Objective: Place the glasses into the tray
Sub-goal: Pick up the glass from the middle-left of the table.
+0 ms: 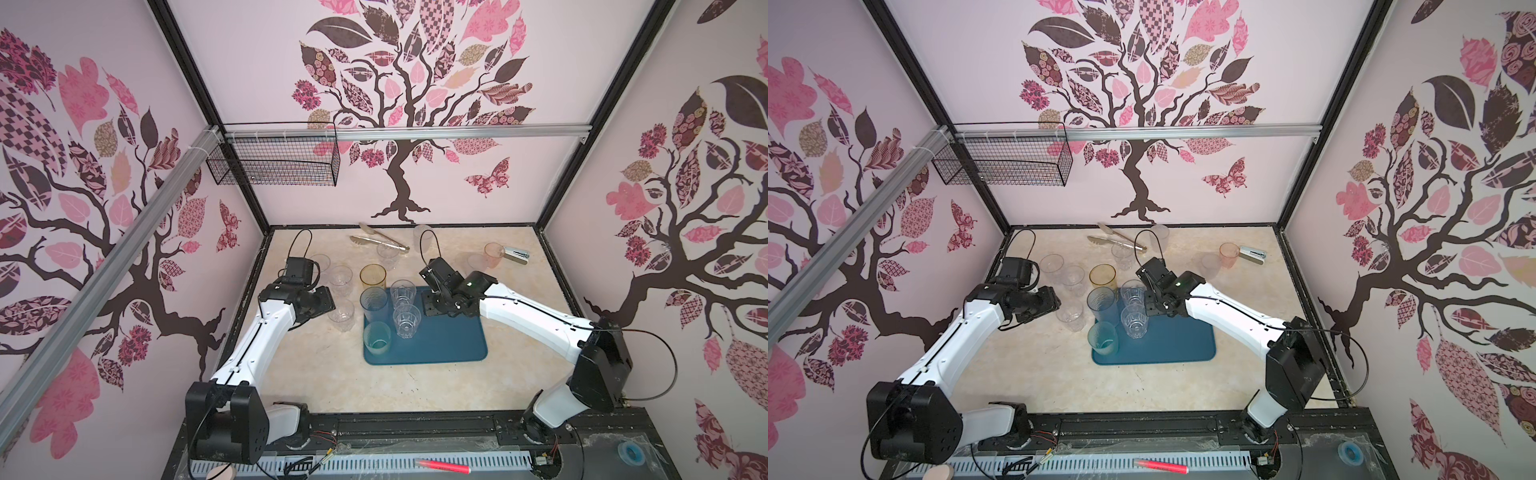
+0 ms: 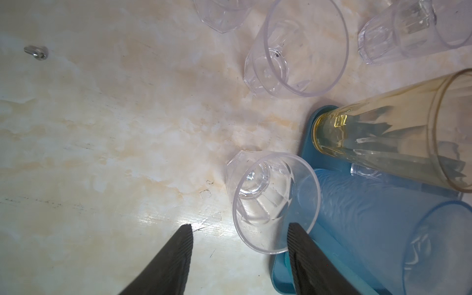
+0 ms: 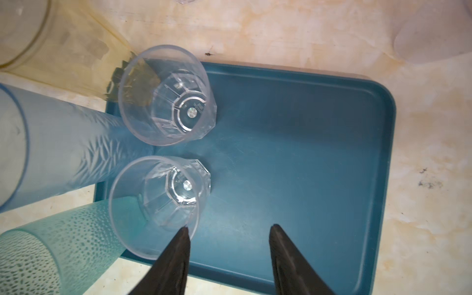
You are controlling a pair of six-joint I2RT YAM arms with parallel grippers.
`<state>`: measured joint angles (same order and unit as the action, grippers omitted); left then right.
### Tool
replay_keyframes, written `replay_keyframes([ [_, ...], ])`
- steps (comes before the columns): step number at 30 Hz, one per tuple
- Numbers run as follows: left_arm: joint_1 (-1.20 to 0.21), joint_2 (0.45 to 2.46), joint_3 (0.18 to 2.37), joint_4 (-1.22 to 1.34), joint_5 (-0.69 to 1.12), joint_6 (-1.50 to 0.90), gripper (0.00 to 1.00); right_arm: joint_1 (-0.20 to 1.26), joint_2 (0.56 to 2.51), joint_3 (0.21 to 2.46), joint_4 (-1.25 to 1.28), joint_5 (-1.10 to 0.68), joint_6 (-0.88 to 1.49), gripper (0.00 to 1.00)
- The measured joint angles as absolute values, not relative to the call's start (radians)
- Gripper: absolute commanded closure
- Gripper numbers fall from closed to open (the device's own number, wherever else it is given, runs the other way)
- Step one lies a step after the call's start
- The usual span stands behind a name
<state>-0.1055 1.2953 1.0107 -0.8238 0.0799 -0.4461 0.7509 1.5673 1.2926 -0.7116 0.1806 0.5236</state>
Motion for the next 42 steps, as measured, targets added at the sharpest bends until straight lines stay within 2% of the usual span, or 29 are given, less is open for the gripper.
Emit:
replay_keyframes([
  [8,-0.148,1.359,0.997,-0.807,0.035,-0.448,0.46,0.715,1.527,1.261,-0.675,0.183,0.524,0.46],
  [17,-0.171,1.435,0.989,-0.778,0.000,-0.466,0.59,0.715,1.527,1.233,-0.645,0.182,0.524,0.46],
  [27,-0.179,1.483,0.970,-0.746,-0.042,-0.474,0.91,0.715,1.526,1.224,-0.629,0.183,0.523,0.46],
  [31,-0.179,1.474,0.968,-0.759,-0.058,-0.471,1.00,0.715,1.519,1.210,-0.621,0.184,0.523,0.46],
  [37,-0.179,1.412,0.968,-0.824,-0.086,-0.469,1.00,0.713,1.517,1.209,-0.616,0.185,0.523,0.46],
  [42,-0.179,1.247,0.982,-0.937,-0.129,-0.476,1.00,0.709,1.511,1.209,-0.616,0.189,0.524,0.47],
])
